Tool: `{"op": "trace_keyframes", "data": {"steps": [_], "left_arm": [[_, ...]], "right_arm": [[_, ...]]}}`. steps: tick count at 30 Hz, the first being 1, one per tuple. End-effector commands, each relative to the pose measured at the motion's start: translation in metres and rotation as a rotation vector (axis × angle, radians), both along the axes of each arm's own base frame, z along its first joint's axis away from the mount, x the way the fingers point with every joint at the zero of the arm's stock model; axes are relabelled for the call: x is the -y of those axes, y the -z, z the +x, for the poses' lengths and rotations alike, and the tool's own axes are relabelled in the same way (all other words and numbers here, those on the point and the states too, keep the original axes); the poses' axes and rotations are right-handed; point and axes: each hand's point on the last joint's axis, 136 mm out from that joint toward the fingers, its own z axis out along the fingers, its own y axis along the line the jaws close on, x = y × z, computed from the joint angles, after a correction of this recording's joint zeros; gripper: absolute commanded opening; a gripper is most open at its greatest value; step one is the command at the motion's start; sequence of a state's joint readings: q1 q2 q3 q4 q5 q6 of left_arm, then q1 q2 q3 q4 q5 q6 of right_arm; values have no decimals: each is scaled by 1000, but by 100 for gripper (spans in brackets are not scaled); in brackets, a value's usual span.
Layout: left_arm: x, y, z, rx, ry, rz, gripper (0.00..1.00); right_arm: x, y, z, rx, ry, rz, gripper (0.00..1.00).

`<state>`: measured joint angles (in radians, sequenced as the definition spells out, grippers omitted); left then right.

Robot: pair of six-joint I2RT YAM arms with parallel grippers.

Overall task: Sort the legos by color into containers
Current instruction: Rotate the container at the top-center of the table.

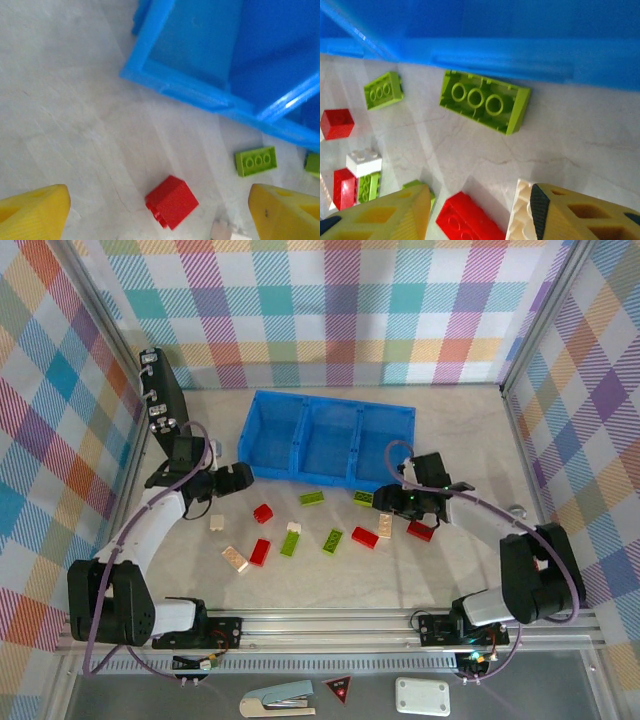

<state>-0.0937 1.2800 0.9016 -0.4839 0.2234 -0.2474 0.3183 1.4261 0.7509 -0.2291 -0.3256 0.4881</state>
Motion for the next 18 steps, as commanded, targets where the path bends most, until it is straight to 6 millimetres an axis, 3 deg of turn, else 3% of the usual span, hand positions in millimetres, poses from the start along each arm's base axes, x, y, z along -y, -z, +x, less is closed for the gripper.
{"op": "trace_keyframes", "data": {"steps": [1, 11, 14, 18], "left_arm": [[3, 14, -30, -85, -2, -2, 94], [20, 29, -48, -151, 12, 7, 91], [16, 36, -54, -187, -6, 61, 90], [-5, 45, -62, -238, -84, 162, 89]], "right_arm": [[-2, -14, 31, 91, 45, -10, 56], [6, -6, 84, 169, 110, -109, 54], [7, -5, 99, 182, 119, -127, 54], [8, -6, 116, 188, 128, -133, 53]]}}
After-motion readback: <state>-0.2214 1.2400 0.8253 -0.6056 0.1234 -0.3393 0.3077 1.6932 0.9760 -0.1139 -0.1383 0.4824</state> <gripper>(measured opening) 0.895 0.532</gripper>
